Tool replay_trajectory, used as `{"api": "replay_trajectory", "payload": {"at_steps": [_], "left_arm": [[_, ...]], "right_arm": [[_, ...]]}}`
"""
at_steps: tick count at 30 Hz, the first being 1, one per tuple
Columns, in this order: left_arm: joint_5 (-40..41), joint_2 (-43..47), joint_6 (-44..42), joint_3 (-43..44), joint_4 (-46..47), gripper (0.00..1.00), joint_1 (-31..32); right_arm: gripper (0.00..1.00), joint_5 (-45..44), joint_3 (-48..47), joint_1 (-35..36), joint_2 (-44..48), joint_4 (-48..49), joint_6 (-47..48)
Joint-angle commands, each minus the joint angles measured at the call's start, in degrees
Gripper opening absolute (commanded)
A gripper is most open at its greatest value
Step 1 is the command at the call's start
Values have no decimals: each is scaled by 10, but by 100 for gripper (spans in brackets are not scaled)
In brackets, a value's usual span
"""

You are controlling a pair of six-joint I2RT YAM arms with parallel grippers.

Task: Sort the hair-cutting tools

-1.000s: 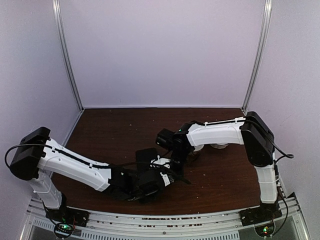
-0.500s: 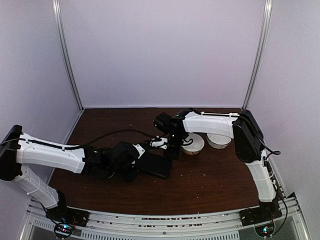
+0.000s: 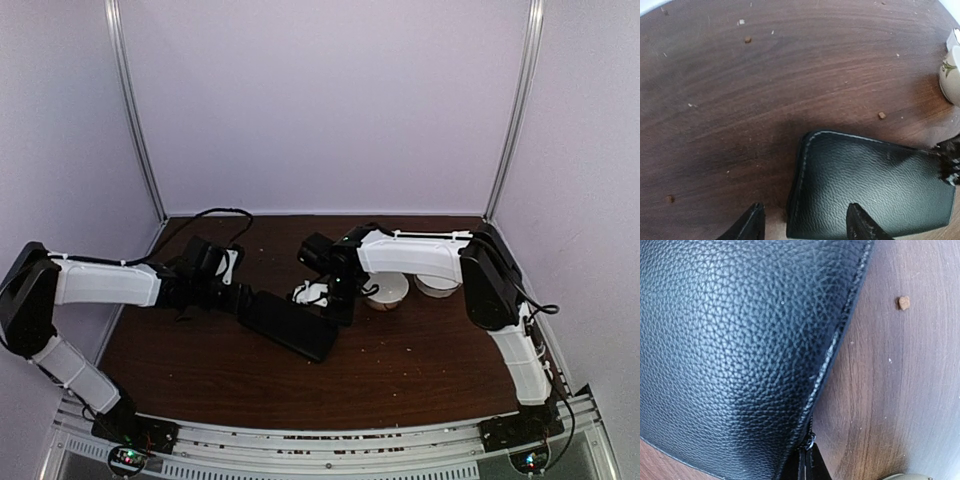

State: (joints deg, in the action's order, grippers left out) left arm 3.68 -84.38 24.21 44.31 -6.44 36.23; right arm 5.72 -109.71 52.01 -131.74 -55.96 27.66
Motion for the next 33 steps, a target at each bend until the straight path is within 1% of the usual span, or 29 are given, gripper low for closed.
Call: {"api": "replay_trajectory", "payload": {"at_steps": [1, 3, 7, 9, 12, 14, 17, 19, 20, 21, 25, 29, 33], "left_arm": [[-150, -56, 32, 7, 75, 59, -48], [-175, -72, 41, 3, 98, 59, -67], [-198, -101, 43, 1, 133, 56, -89], [-224, -118, 44, 2, 158, 52, -96], [-260, -141, 38, 14, 162, 41, -98], [-268, -148, 40, 17, 158, 32, -97], [-262, -148, 44, 14, 145, 15, -97], [-257, -140, 45, 3, 143, 8, -97], [-254, -133, 45, -6, 144, 2, -97], [-251, -122, 44, -15, 144, 0, -98], [-231, -67, 50, -58, 142, 0, -98], [-178, -5, 70, -110, 124, 0, -98], [-96, 73, 117, -166, 113, 0, -98]], "right_arm": [[0, 8, -15, 12, -18, 19, 6], [0, 10, -15, 13, -17, 19, 7], [0, 16, -16, 13, -18, 21, 7], [0, 18, -16, 13, -18, 20, 8], [0, 19, -15, 13, -17, 17, 8], [0, 19, -13, 14, -15, 17, 8], [0, 18, -11, 13, -14, 18, 9], [0, 17, -11, 13, -13, 18, 10], [0, 15, -10, 13, -12, 18, 10], [0, 13, -8, 13, -10, 16, 10], [0, 12, 15, 9, 8, 22, 12], [0, 23, 40, 0, 26, 32, 6], [0, 22, 59, -11, 31, 30, 0]]}}
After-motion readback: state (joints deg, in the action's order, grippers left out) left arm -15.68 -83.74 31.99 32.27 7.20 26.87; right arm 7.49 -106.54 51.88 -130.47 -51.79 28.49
